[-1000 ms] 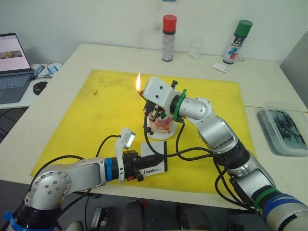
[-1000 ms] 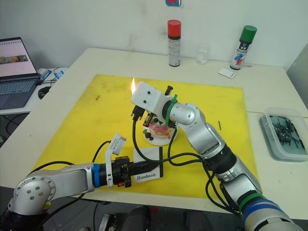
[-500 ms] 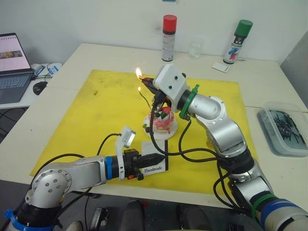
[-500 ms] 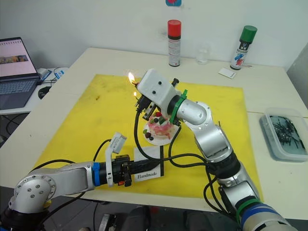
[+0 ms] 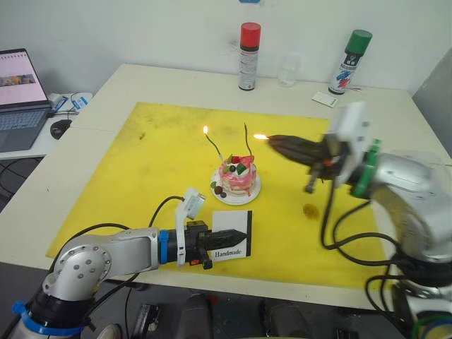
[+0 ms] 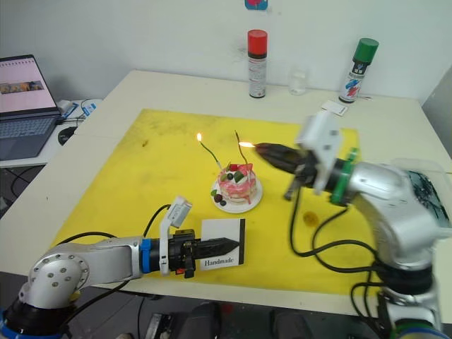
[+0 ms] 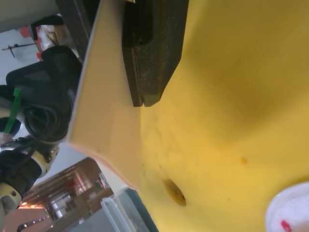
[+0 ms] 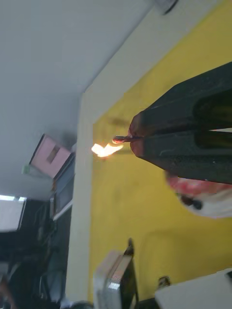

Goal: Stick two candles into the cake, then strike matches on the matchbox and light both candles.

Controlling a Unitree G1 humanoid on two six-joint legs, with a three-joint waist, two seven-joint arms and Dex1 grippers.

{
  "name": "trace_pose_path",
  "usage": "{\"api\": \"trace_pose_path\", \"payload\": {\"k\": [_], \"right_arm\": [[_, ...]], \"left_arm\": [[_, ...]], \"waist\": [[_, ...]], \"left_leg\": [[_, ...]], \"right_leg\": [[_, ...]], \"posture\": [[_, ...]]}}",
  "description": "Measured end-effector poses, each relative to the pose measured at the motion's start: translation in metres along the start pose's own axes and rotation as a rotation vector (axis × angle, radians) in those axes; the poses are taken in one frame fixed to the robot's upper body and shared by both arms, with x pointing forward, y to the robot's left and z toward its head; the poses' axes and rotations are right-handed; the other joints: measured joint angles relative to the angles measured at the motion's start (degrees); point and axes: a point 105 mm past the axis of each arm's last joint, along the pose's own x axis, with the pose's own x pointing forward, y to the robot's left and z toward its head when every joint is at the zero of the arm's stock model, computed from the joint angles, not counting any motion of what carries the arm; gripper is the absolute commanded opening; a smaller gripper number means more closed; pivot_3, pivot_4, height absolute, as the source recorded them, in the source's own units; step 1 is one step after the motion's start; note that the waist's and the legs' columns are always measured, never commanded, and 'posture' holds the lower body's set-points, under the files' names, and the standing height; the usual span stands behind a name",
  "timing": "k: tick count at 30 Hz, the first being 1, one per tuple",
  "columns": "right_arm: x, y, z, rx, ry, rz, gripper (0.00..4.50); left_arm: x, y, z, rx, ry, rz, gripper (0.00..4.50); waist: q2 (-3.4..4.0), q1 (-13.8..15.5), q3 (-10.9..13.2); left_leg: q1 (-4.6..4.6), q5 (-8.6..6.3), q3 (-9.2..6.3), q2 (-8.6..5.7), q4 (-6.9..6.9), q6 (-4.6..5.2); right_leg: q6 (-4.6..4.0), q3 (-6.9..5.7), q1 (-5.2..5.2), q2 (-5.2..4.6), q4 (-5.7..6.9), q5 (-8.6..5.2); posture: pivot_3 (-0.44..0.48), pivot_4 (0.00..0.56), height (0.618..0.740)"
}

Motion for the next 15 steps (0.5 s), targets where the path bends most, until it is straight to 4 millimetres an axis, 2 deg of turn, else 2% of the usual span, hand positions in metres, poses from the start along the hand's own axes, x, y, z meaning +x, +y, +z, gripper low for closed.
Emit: {"api": "trace_pose_path", "payload": {"k": [4, 6, 10, 15], "right_arm": [[-0.060, -0.080, -0.031, 0.031, 0.149, -0.531, 0.02], [-0.088, -0.109, -0.051, 0.086, 0.222, -0.739, 0.02], [-0.123, -0.136, -0.096, 0.176, 0.392, -0.957, 0.02], [-0.139, -0.146, -0.135, 0.226, 0.525, -1.053, 0.02]], "left_arm": [[0.008, 0.000, 0.001, 0.010, 0.001, -0.032, 0.00], [0.015, -0.004, 0.002, 0.019, 0.007, -0.065, 0.00], [0.020, -0.006, 0.011, 0.030, -0.002, -0.098, 0.00], [0.021, -0.004, 0.012, 0.032, 0.005, -0.103, 0.00]], "waist": [[0.00, -0.15, 0.00], [0.00, -0.28, 0.00], [0.02, -0.63, 0.00], [0.06, -0.91, 0.01]], "left_leg": [[0.00, 0.00, 0.12, -0.05, 0.01, 0.01], [0.00, 0.00, 0.14, -0.05, 0.01, 0.01], [0.03, 0.00, 0.12, -0.05, 0.01, 0.02], [0.02, -0.01, 0.20, -0.07, 0.00, 0.03]], "right_leg": [[0.07, 0.16, -0.02, -0.01, -0.02, 0.03], [0.11, 0.21, -0.03, 0.00, -0.01, 0.06], [0.12, 0.23, -0.04, 0.03, 0.03, 0.07], [0.18, 0.31, -0.03, 0.02, 0.01, 0.04]], "posture": [[0.000, 0.150, 0.740], [0.000, 0.150, 0.740], [0.000, 0.150, 0.740], [0.000, 0.150, 0.740]]}}
